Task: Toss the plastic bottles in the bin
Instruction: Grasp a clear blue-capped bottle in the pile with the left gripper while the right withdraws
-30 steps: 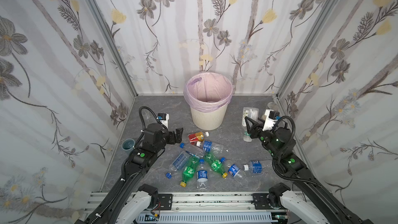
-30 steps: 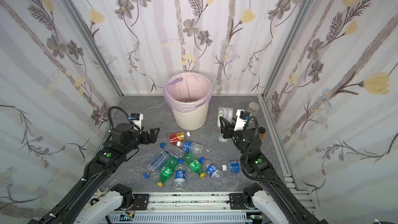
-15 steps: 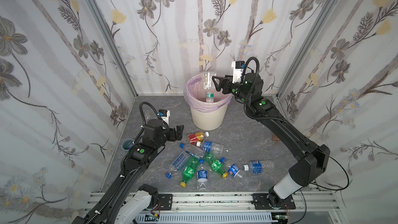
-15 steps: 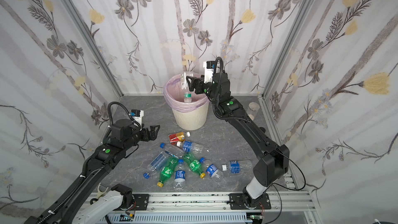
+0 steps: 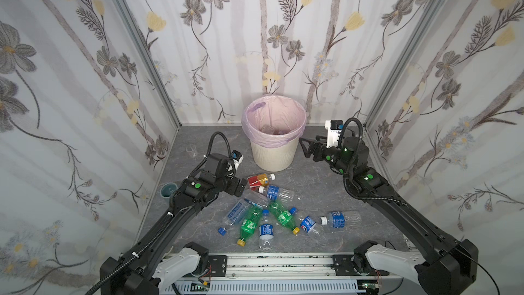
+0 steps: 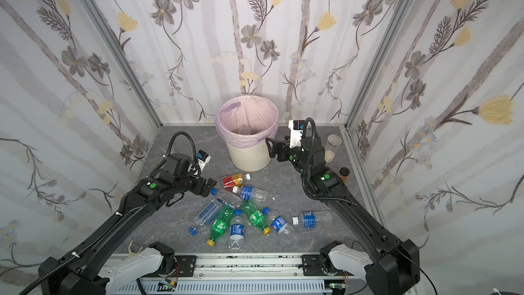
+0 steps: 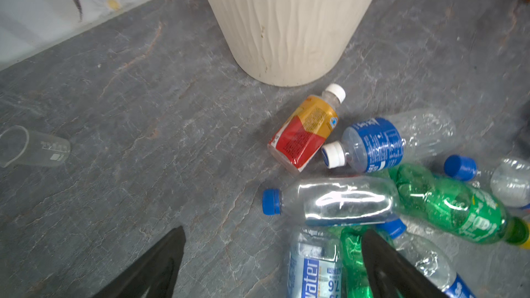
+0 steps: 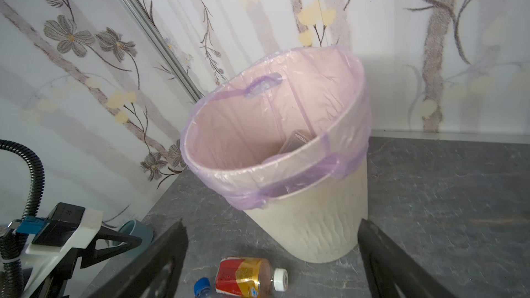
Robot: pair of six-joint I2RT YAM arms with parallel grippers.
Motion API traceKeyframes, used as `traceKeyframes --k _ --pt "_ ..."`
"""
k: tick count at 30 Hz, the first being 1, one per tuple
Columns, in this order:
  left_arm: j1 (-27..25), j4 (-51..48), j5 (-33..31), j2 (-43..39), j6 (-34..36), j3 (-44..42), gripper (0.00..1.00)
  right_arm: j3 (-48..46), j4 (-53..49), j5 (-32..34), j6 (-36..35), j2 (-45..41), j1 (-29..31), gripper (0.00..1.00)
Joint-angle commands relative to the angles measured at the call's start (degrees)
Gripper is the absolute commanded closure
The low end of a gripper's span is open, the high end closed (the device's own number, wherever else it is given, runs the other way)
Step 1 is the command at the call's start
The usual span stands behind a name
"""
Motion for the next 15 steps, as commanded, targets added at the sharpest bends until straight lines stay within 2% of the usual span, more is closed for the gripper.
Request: traceKeyframes --k 1,7,12,15 --pt "-1.58 -4.5 -1.6 2.74 4.89 -0.16 0.05 -5.0 3.72 0.47 2.0 -3.87 -1.3 0.06" --pt "-5.47 -6.73 -2.65 11.27 6.03 -2.39 0.12 -11.53 5.0 -2.17 2.83 -7.43 -5.09 0.04" --pt "-6.64 -9.45 -1.74 17.53 5.4 -2.02 0.19 -14.17 5.77 -3.31 2.7 -8.17 -7.03 0.05" --pt "-8.63 -10.15 -1.64 19.47 5.76 -3.49 0.19 -14.91 6.15 -3.78 2.2 -8.44 -7.97 0.04"
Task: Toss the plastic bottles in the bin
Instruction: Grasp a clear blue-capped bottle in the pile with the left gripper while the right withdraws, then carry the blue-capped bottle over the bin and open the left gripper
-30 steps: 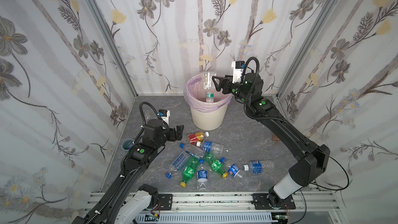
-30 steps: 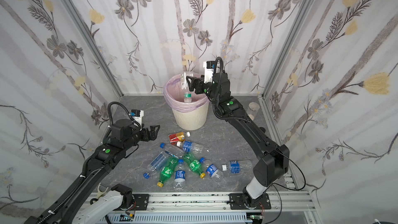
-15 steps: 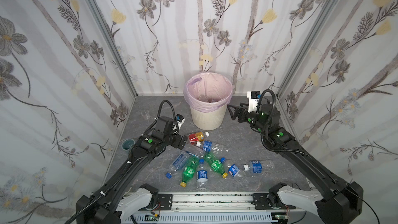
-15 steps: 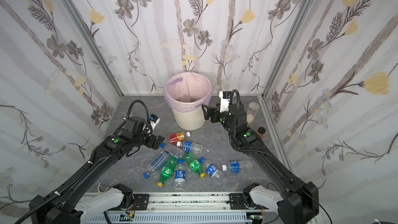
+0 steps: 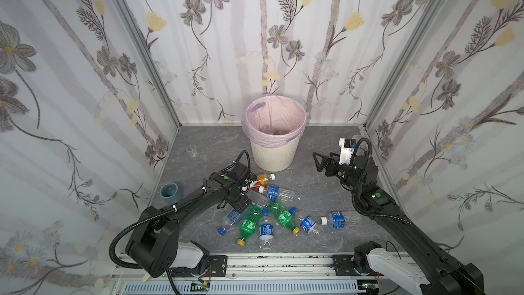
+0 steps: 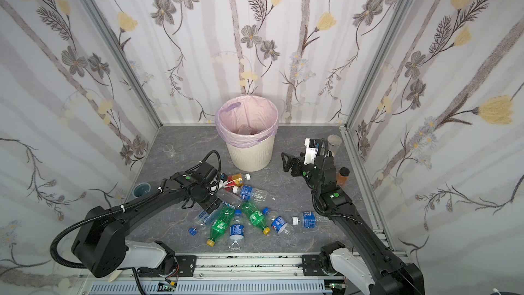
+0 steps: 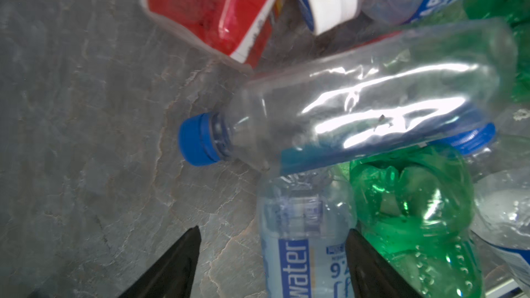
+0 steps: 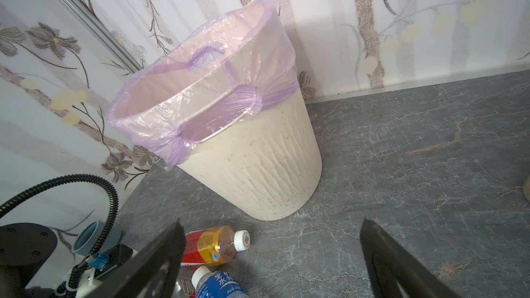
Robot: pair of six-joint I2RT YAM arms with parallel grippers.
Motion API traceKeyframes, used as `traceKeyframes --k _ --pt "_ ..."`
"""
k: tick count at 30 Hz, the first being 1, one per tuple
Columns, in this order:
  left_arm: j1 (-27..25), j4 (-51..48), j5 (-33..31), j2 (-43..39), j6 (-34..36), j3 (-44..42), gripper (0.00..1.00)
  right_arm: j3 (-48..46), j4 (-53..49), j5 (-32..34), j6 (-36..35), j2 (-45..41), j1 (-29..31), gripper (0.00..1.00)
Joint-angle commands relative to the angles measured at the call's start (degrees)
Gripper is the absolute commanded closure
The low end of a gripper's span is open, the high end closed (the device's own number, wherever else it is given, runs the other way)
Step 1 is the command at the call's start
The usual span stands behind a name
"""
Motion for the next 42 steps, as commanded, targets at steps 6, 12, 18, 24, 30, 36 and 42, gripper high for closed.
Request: traceKeyframes --k 6,12,18,24,30,36,42 --pt "-1.64 -3.0 -0.38 5.86 0.63 -1.53 0.28 -1.21 3.48 -2.36 -0.56 -0.27 -2.31 0.04" --pt "-1.66 -3.01 -0.86 7.66 0.05 -0.27 0.55 -2.34 3.9 -3.08 -0.56 -0.7 -3.72 0.04" --pt "-1.77 -2.53 -2.71 -0.73 -0.12 -0.49 0.56 -3.23 3.94 -3.2 -0.48 -0.53 -4.35 0.05" --pt "-1.31 -1.67 -7.87 -15.07 -2.58 3.96 0.58 -4.29 0.07 -2.15 -1.46 -0.39 -4.41 0.05" --pt "-1.15 5.84 -15.81 -29.54 -8.75 5.45 0.59 -6.92 -1.44 -1.62 -2.23 -1.75 -4.4 0.06" --pt "-1.16 22.41 -20.17 -42.68 -18.72 3.69 0.61 -7.36 -3.72 -1.02 -2.28 -1.94 -4.35 0.07" --pt "-1.11 36.72 -19.67 -39.46 -19.68 5.68 0.61 -8.1 -3.79 -0.91 -1.61 -3.22 -4.39 0.08"
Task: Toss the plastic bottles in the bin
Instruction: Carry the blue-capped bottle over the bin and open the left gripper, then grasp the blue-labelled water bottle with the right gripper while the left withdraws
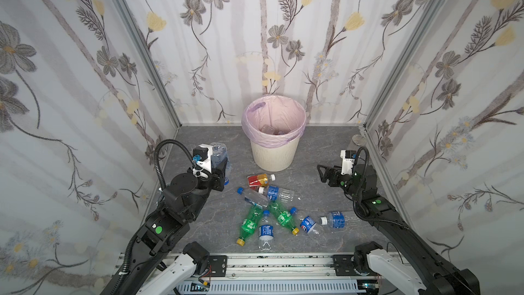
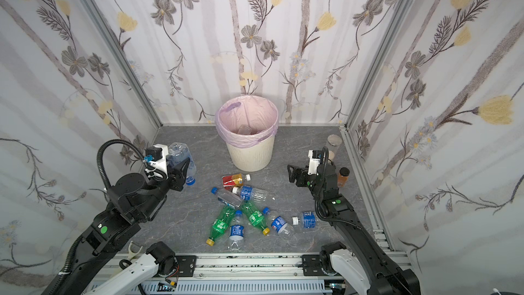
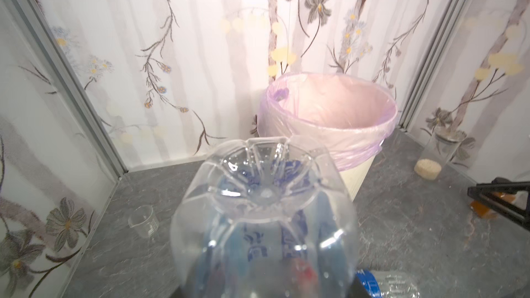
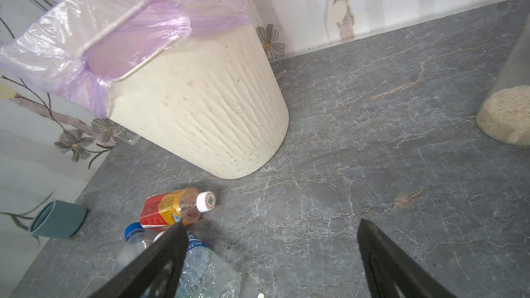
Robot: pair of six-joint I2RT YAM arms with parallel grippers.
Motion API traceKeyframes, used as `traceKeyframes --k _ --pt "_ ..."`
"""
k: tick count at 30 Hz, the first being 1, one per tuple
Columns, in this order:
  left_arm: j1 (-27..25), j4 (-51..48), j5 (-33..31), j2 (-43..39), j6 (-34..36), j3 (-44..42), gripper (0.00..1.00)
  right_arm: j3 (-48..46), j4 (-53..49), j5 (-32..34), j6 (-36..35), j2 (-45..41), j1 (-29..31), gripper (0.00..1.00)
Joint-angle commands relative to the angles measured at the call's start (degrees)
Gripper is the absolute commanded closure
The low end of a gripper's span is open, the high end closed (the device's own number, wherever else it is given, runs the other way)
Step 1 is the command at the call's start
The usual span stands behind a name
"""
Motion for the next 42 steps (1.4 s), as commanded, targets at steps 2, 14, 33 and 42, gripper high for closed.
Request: traceKeyframes --k 2,14,33,42 --pt "0.25 17.23 -0.43 9.37 -2.31 5.96 0.6 -0.54 -0.09 0.62 0.29 -0.57 0.11 0.08" --pt "2.61 15.26 10.46 63.37 -0.28 59.09 0.0 0.4 -5.24 -0.82 1.32 -5.32 0.89 0.08" --pt "5.5 13.63 7.41 19.02 -6.63 4.02 0.0 12.71 -15.94 -4.39 -9.82 8.97 14.47 0.1" --pt "10.65 9.35 10.26 5.12 -11.43 -14.92 0.0 21.7 -21.4 -2.3 -13.39 24.99 21.16 0.08"
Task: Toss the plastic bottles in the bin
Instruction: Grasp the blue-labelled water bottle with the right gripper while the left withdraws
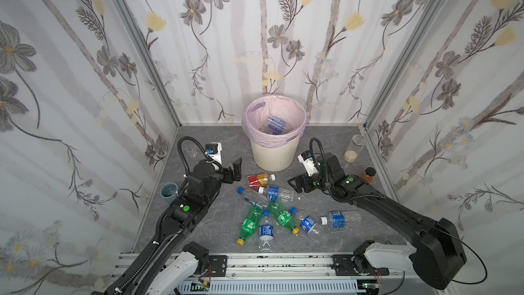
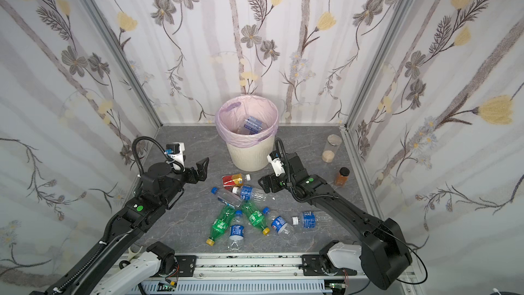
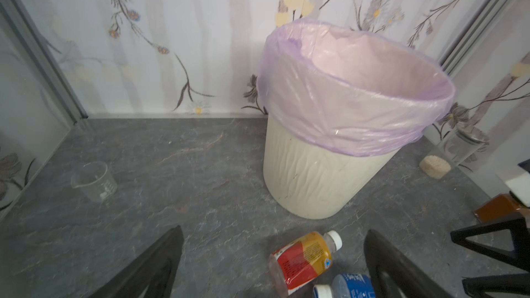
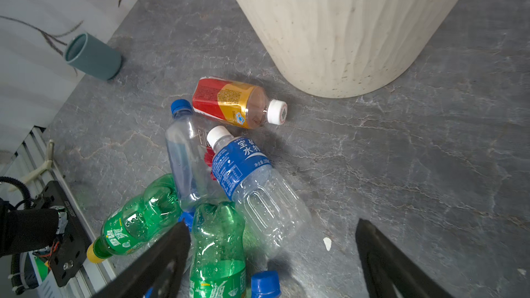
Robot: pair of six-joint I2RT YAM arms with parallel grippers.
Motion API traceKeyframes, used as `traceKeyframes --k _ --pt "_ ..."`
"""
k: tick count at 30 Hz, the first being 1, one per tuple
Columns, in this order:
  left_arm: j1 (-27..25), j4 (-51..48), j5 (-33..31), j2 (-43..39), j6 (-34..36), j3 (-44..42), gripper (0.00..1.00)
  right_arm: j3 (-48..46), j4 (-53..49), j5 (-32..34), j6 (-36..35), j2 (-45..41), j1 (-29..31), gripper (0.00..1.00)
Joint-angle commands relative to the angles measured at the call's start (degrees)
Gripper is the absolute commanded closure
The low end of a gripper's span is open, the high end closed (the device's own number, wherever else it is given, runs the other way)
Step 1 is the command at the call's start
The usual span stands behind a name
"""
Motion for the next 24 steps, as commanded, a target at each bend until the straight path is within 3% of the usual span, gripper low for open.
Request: traceKeyframes --k 1,7,11,24 --pt "1.85 -0.49 2.02 -1.91 -2.65 -2.41 0.0 2.63 -1.11 1.24 -2.91 4.48 1.82 0.08" --pt "3.59 -0.63 3.26 -1.53 -2.2 -2.76 0.0 6.15 3.25 1.47 -3.84 14.84 4.33 0.17" --pt "4.05 -0.65 3.98 -0.94 -1.91 -2.67 0.0 8.8 3.16 2.04 -4.49 20.14 5.95 0.17" --pt "4.58 -0.67 5.79 -1.13 -1.85 -2.88 0.0 6.9 3.44 9.5 -2.26 25.15 8.0 0.16"
